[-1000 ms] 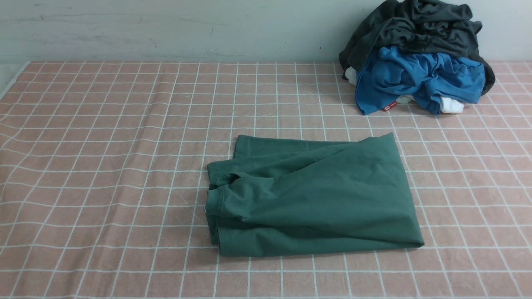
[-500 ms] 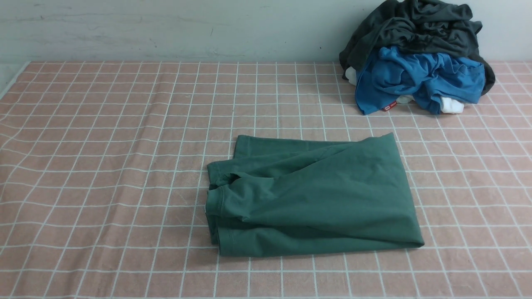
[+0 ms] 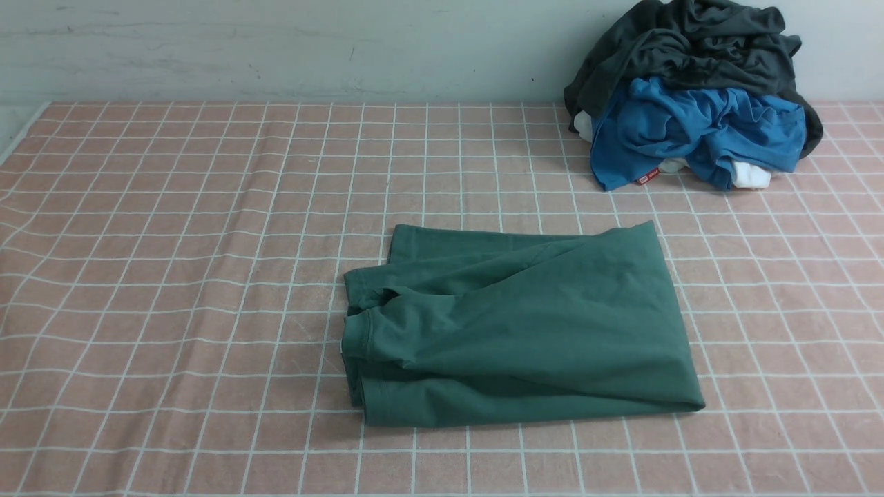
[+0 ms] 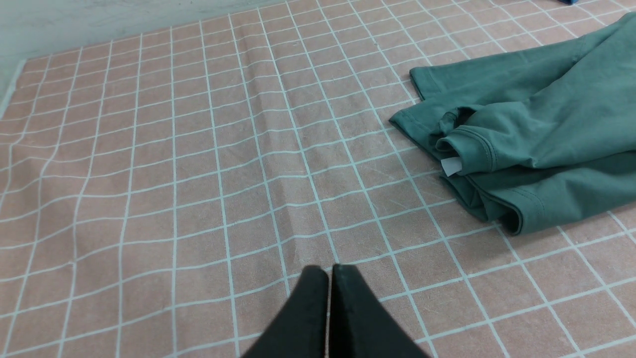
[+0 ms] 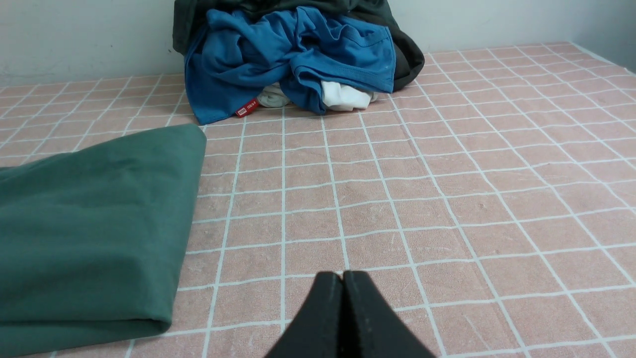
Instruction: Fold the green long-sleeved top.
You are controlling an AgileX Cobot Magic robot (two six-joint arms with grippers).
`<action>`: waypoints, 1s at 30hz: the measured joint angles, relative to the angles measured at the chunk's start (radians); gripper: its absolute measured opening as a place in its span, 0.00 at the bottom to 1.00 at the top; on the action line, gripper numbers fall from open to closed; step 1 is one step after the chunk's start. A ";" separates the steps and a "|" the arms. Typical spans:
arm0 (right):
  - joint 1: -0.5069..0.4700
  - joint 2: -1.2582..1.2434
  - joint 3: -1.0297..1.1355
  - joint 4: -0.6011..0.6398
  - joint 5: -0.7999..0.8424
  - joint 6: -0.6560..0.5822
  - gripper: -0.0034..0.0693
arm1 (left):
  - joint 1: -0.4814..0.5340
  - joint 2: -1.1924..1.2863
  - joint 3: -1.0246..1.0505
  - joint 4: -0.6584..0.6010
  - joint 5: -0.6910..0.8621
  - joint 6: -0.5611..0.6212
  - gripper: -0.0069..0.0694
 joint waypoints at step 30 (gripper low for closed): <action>0.000 0.000 0.000 0.000 0.002 -0.015 0.03 | 0.284 -0.188 0.491 -0.139 -0.421 0.100 0.09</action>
